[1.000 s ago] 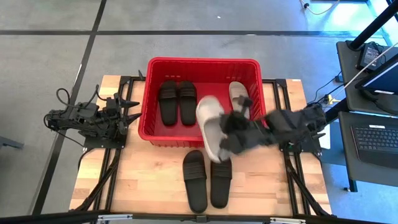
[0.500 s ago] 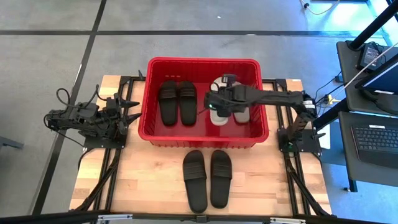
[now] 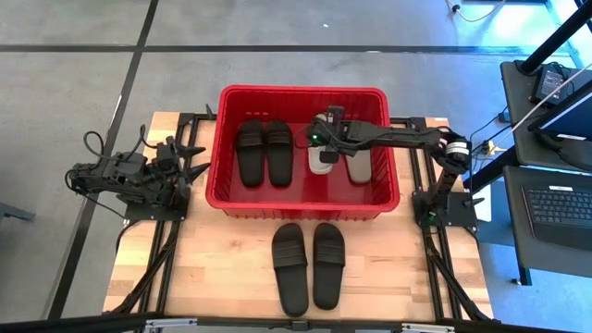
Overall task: Pick and place slides into bin
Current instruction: Put the white slide into the red bin
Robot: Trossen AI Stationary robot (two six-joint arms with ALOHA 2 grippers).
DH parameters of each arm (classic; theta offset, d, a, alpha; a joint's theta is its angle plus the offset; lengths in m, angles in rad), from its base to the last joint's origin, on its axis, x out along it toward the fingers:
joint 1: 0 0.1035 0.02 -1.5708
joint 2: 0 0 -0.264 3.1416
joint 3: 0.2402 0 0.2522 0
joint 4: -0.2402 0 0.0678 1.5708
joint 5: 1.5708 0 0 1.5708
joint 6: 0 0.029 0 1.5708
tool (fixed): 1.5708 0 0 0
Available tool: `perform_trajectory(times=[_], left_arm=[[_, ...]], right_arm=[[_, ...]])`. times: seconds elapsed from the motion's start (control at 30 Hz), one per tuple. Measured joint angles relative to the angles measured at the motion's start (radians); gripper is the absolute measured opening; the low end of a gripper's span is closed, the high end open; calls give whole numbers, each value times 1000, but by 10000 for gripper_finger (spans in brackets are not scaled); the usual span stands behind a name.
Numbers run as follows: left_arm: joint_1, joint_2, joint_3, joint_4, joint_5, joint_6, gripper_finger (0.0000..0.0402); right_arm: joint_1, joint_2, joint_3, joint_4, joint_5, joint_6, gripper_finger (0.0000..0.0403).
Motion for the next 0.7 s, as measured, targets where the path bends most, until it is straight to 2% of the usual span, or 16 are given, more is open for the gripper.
perform_trajectory(times=[0.4,0.7], left_arm=[[0,0,0,0,-69,0,260],[0,0,0,0,-73,-1,260]], right_arm=[[-55,0,-191,184,-71,-51,12],[-79,0,-285,277,-78,-74,12]])
